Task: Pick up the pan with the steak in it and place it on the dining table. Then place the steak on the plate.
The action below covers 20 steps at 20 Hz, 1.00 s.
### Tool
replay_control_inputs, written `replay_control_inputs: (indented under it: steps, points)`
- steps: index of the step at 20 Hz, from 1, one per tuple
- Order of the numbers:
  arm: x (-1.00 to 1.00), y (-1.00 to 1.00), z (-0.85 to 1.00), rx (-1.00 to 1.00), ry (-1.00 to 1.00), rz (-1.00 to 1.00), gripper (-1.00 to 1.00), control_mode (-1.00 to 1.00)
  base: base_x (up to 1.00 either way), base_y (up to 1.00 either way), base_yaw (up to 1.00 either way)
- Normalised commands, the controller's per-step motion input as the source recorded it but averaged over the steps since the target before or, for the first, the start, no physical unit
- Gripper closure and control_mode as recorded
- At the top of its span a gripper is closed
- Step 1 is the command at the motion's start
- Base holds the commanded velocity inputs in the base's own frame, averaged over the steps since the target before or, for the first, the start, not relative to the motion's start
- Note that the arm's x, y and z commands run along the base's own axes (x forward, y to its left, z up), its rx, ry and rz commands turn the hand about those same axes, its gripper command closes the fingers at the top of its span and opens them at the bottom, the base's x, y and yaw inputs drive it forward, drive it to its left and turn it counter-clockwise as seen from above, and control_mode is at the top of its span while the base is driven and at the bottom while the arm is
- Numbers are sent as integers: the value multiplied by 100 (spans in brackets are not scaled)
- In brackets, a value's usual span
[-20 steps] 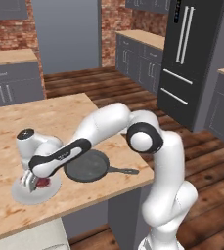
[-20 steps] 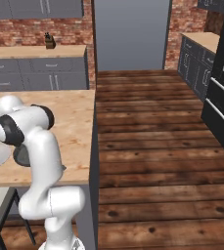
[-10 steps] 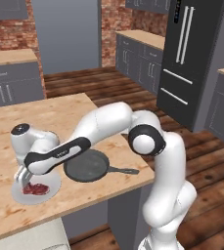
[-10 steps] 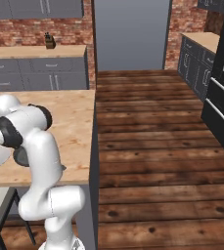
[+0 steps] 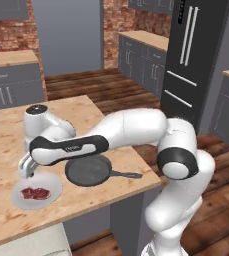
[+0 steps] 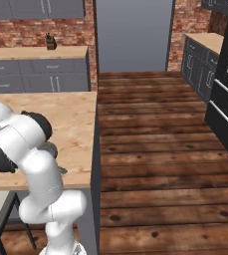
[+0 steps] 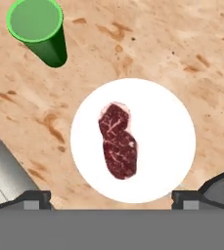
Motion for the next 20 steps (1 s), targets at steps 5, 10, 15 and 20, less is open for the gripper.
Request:
replay_control_inputs:
  steps: [5, 10, 15, 20]
  points:
    - [-31, -82, 26, 32, -5, 1, -100, -100, 0, 0, 0]
    - [-20, -66, 6, 43, -4, -10, -100, -100, 0, 0, 0]
    - [-14, -39, 7, 41, -12, -17, -100, -100, 0, 0, 0]
    - [-12, -36, 6, 48, -23, -12, -100, -100, 0, 0, 0]
